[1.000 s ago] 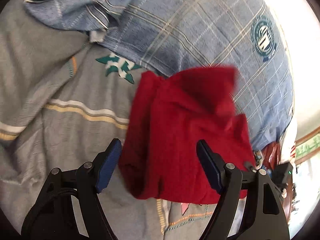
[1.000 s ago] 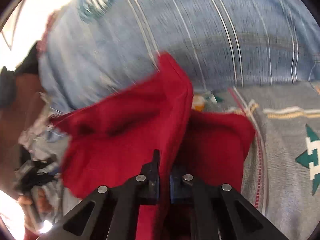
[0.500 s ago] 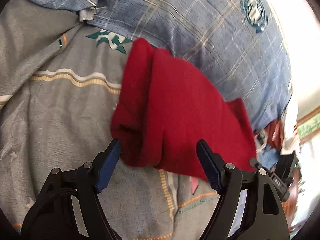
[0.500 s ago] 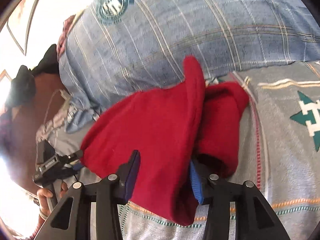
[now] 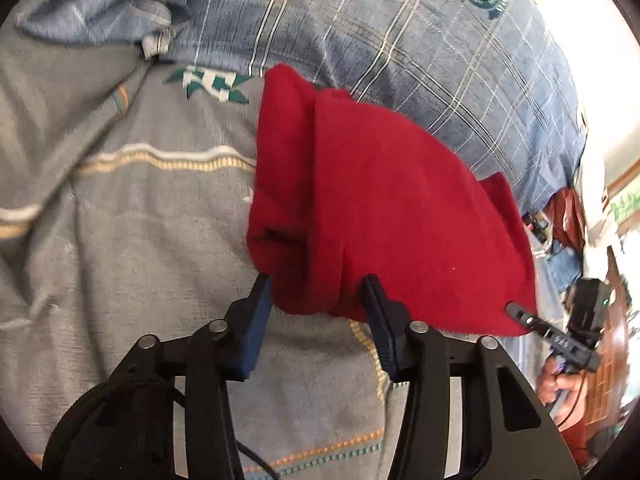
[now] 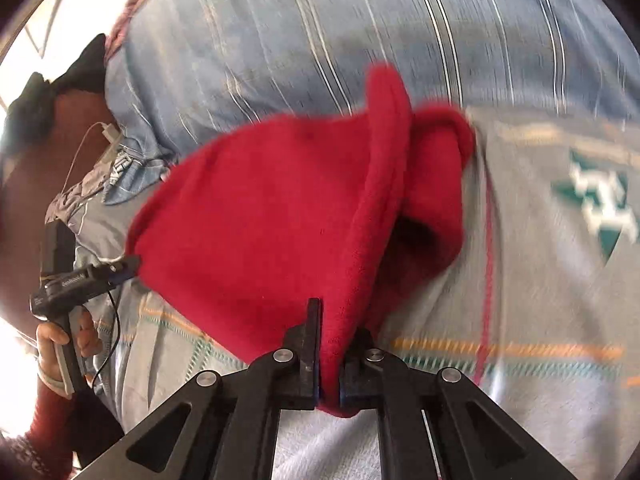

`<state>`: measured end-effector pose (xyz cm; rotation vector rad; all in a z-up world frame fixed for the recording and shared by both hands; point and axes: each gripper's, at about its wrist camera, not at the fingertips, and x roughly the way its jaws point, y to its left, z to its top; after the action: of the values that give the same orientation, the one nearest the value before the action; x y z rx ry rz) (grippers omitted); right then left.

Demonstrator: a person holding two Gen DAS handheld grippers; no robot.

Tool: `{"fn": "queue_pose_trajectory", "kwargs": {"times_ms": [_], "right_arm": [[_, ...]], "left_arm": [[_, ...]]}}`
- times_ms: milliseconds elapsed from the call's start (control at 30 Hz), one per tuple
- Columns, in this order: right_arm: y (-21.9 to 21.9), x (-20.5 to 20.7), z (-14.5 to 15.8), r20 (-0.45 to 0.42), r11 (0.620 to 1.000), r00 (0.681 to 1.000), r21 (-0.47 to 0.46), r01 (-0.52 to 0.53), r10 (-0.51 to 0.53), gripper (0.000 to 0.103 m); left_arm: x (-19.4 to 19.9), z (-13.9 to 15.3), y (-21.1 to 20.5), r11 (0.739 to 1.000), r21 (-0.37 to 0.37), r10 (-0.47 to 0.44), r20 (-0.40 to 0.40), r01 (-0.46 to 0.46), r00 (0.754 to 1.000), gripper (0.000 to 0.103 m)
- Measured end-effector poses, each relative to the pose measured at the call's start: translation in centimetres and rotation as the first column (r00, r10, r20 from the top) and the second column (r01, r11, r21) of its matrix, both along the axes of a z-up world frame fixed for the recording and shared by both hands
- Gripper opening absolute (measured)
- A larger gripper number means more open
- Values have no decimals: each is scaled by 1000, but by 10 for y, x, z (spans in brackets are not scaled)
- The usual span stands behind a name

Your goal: Fold small clothes

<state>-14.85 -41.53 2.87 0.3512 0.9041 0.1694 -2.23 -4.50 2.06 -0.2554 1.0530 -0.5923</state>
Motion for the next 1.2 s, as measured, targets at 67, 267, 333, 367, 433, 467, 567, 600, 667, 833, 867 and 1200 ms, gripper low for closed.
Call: {"fn": "queue_pose_trajectory", "kwargs": {"times_ms": [67, 267, 333, 367, 433, 467, 567, 600, 667, 833, 867, 1200], "right_arm": [[4, -3, 6, 30, 1000, 999, -7, -10, 11, 5], [9, -1, 10, 29, 999, 999, -30, -14, 15, 5], [10, -2, 7, 27, 1000, 1000, 12, -1, 1, 5], [10, -3, 4, 24, 1000, 1000, 22, 3, -4, 5], [11, -4, 1, 16, 999, 1000, 31, 9, -10, 5], [9, -6, -1, 13, 999, 1000, 38, 12, -13, 5], [7, -6, 0, 16, 999, 1000, 49, 15, -16, 5], [8, -6, 1, 19, 999, 1000, 49, 15, -16, 5], [8, -6, 4, 29, 999, 999, 40, 12, -13, 5], [7, -13, 22, 75, 999, 997, 45, -19, 16, 5], [5, -14, 27, 86, 998, 996, 60, -22, 16, 5], [3, -16, 2, -2, 1000, 1000, 5, -18, 18, 5]], "left_arm": [[-2, 1, 4, 1000, 21, 13, 25, -13, 1000, 38], [1, 0, 11, 999, -39, 23, 24, -22, 999, 37], [-2, 6, 9, 998, -58, -1, 50, 4, 999, 38], [-4, 9, 7, 998, -64, -11, 65, 15, 998, 42], [-4, 10, 2, 997, -69, -13, 77, 18, 997, 51], [-2, 7, 1, 998, -58, -7, 72, 12, 997, 51], [8, -3, -5, 1000, -25, -11, 34, 12, 999, 49], [12, -6, -7, 1000, -20, -21, 23, 22, 1000, 36], [14, -8, -9, 998, -44, -47, 4, 47, 999, 17], [3, 7, -6, 996, -49, -74, 38, 76, 997, 8], [2, 9, -4, 995, -58, -81, 41, 83, 996, 8], [-9, -12, 20, 998, 27, -64, -29, 65, 998, 7]]}}
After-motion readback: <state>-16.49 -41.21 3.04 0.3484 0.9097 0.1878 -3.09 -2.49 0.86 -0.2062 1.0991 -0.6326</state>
